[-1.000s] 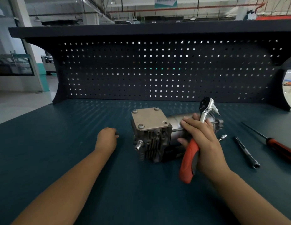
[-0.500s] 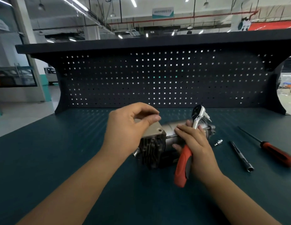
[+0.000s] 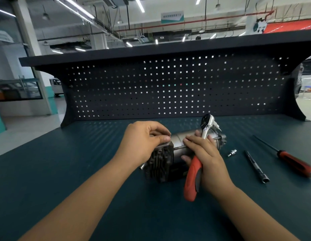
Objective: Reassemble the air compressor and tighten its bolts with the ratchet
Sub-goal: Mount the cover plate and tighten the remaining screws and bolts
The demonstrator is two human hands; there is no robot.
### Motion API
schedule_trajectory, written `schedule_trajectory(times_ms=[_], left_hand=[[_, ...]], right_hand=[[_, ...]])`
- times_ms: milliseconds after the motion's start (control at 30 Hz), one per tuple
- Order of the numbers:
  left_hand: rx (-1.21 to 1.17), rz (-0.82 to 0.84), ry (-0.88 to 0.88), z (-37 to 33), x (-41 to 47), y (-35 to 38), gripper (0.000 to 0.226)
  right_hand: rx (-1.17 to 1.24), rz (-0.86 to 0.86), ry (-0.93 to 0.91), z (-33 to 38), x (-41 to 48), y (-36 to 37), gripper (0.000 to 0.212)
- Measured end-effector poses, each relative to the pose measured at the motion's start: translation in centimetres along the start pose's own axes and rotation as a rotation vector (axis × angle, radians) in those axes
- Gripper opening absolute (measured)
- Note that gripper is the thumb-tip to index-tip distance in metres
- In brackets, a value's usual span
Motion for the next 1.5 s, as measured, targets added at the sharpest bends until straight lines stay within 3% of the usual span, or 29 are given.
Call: schedule_trajectory(times_ms=[167, 400, 533, 667, 800, 933, 1067, 1233, 1500], left_hand=[[0.175, -0.023, 0.069, -0.1, -1.0, 0.5, 0.014], [0.163, -0.216, 0.109, 0.6, -1.9, 1.9, 0.016], [0.204, -0.315, 0.159, 1.2, -2.0, 2.9, 0.012], [0.218, -0.317, 0.211, 1.7, -2.0, 2.9, 0.013], [0.164, -0.270, 0.174, 1.7, -1.9, 2.6, 0.029], [0.156, -0.270, 0.162, 1.7, -2.0, 2.5, 0.029], [0.148, -0.298, 0.173, 1.7, -2.1, 2.6, 0.027], [0.089, -0.315, 0.151, 2.1, -2.1, 2.7, 0.022], [0.106, -0.330, 0.147, 2.1, -2.1, 2.8, 0.022]], right_hand=[[0.010, 0.003, 0.006, -0.2, -0.1, 0.1, 0.036], [0.096, 0.060, 0.052, 0.5, 0.3, -1.3, 0.036], [0.416, -0.029, 0.199, 1.7, 1.9, -3.8, 0.027], [0.999, -0.198, 0.506, 3.2, 6.4, -6.1, 0.005], [1.455, -0.147, 0.824, 2.8, 9.3, -5.6, 0.004], [1.900, -0.066, 0.999, 3.5, 10.9, -3.2, 0.025], [1.953, -0.058, 1.142, 4.1, 12.6, -1.4, 0.038], [2.033, -0.105, 1.149, 4.4, 13.3, -0.9, 0.055], [2.263, -0.347, 1.233, 5.2, 14.2, -1.5, 0.041]])
Point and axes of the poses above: each hand's wrist, its own x-axis towards the middle knuckle, its own y-axis out of the palm, z = x × y, the point moved 1 cm from there along x, towards the middle knuckle, and after that the axes turned 15 degrees about y, right-handed, at the moved point
